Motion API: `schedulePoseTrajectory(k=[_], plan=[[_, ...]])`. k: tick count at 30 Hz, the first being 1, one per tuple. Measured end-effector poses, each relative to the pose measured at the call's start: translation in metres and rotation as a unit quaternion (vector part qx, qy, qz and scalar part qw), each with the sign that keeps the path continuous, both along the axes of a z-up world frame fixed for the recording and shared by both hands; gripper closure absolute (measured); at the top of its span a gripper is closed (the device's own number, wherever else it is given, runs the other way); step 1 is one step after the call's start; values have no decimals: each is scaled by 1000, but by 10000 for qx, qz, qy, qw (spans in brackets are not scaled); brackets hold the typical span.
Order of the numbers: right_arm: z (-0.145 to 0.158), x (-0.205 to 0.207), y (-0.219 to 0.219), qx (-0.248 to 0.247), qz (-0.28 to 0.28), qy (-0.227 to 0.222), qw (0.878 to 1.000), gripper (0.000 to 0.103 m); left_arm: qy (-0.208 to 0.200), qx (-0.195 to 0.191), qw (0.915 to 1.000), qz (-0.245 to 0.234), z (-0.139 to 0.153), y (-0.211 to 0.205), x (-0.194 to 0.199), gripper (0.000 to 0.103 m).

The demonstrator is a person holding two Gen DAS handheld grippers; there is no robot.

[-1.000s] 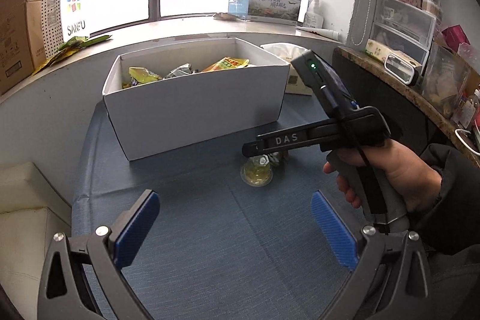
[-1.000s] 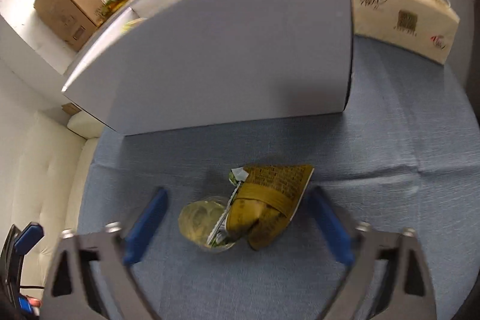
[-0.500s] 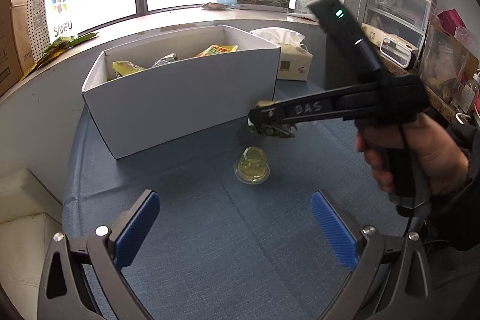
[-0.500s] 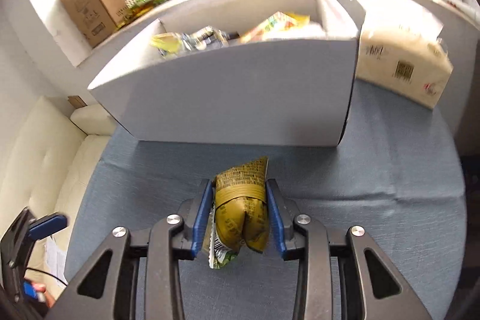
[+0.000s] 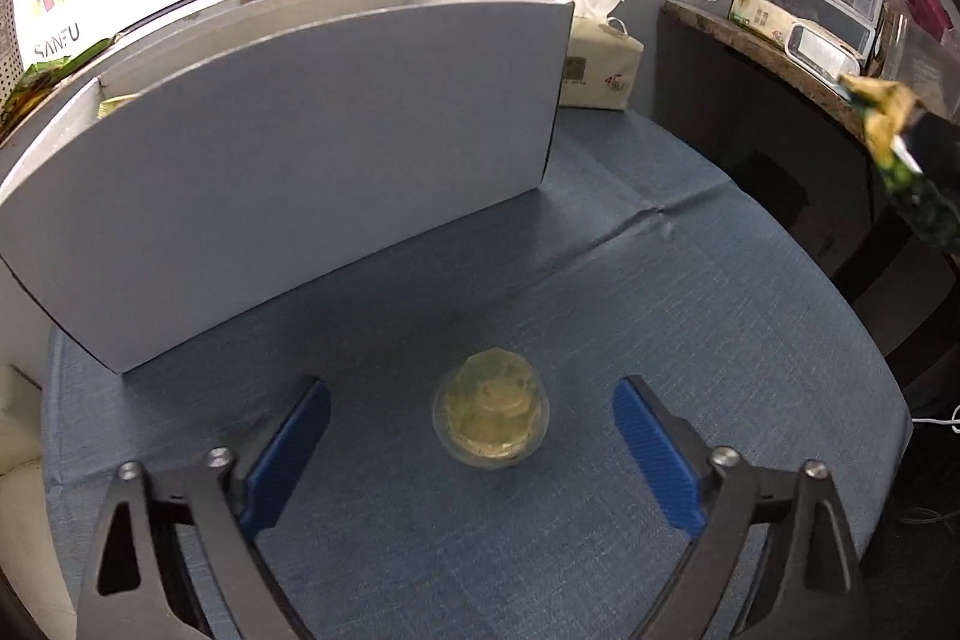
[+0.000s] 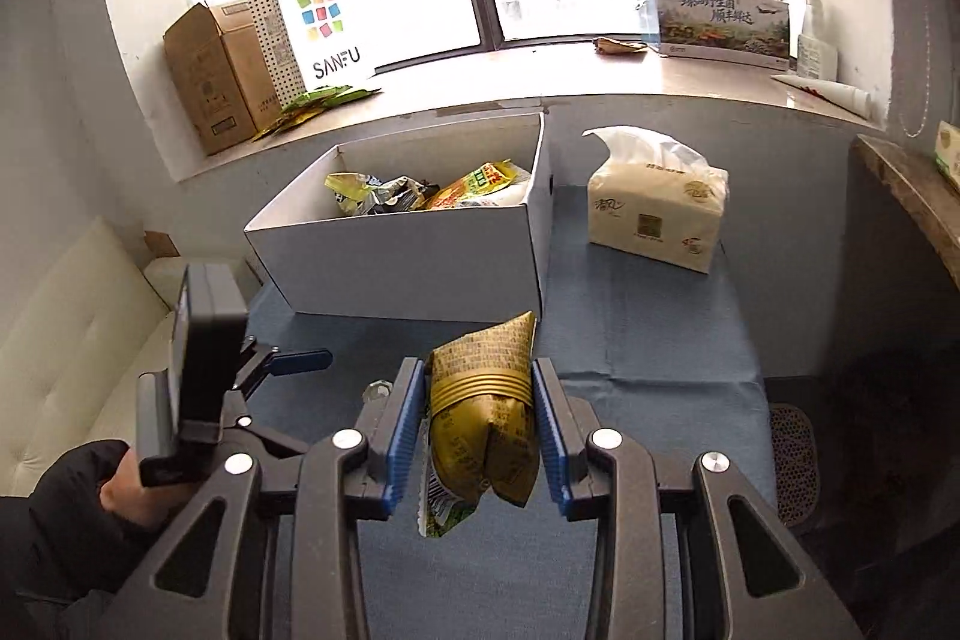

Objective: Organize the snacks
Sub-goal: 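Grasp the clear jelly cup with the left gripper while the right gripper holds the wrapped snack, then place the wrapped snack in the box with the right gripper while the left gripper places the jelly cup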

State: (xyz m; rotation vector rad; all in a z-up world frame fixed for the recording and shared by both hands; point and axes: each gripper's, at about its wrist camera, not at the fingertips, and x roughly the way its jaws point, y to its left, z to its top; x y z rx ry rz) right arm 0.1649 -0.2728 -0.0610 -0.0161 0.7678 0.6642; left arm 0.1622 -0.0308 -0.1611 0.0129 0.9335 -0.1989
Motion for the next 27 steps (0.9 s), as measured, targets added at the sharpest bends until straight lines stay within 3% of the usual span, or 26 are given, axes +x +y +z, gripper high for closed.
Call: schedulePoseTrajectory(k=[2,7,13,20,27], plan=[[-2,-3,-4,60,-51,41,10000,64,268,-180,9995,62,-9,4,5,63],[-15,-5,-4,62,-77,155,9998,64,-33,-334,9994,3,-4,11,-14,63],[-25,-5,15,67,164,264,9995,64,-699,-624,9951,299,35,34,-49,63],[-14,5,50,243,546,65,9982,64,-1837,-930,9735,991,108,80,-90,63],[24,36,95,315,785,-361,9958,64,-2298,-951,9605,1248,158,116,-81,63]])
